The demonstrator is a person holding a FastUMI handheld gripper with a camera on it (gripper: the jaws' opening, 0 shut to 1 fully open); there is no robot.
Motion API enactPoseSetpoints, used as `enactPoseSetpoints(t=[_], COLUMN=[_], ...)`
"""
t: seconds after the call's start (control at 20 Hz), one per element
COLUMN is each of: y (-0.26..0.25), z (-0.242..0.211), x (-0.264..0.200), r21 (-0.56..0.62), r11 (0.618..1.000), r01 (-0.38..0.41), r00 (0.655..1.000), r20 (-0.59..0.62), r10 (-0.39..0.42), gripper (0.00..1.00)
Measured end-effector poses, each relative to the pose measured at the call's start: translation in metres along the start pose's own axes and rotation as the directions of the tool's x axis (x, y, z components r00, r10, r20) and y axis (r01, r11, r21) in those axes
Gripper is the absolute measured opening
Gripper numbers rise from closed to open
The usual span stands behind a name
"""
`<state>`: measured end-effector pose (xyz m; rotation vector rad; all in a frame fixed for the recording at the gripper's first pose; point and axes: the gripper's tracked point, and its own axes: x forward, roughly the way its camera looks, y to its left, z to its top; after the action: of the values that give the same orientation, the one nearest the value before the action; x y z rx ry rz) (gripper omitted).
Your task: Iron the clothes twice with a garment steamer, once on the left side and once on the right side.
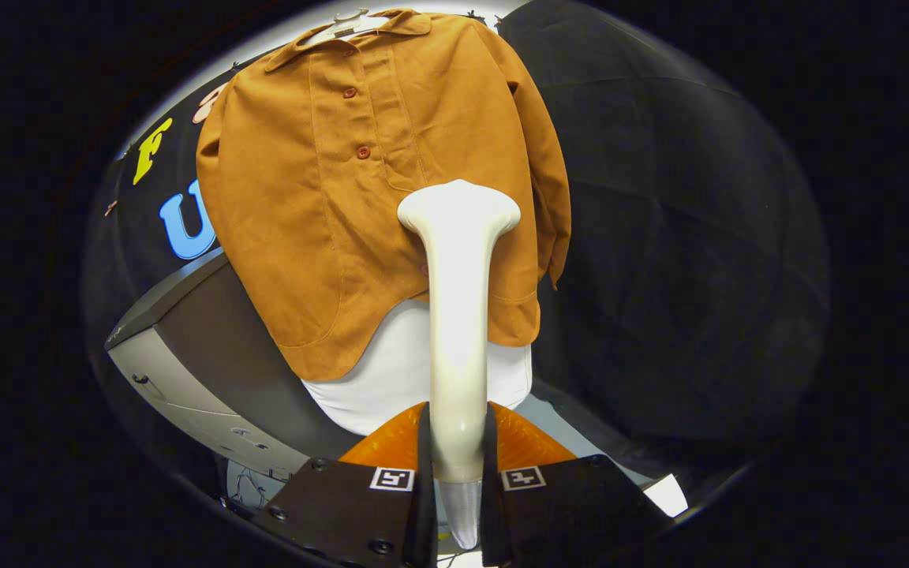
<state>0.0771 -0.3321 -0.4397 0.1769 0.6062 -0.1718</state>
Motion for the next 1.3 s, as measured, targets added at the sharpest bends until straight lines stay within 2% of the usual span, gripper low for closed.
enactPoseSetpoints(t=[0.25, 0.45, 0.7, 0.95, 1.3], y=[0.009, 0.028, 0.064, 0.105, 0.170], z=[-0.023, -0.006, 0.061, 0.127, 0.210], x=[-0.031, -0.061, -0.092, -0.124, -0.153], r21=[0.012, -0.021, -0.047, -0.082, -0.120], r11=[1.000, 1.000, 0.998, 0.995, 0.988], r01=[0.011, -0.012, -0.034, -0.062, -0.093], r00=[0.999, 1.000, 0.989, 0.958, 0.907], r20=[-0.041, 0.012, 0.146, 0.276, 0.399], r10=[-0.010, 0.012, 0.040, 0.082, 0.133], gripper=[0.25, 0.25, 0.25, 0.25, 0.25])
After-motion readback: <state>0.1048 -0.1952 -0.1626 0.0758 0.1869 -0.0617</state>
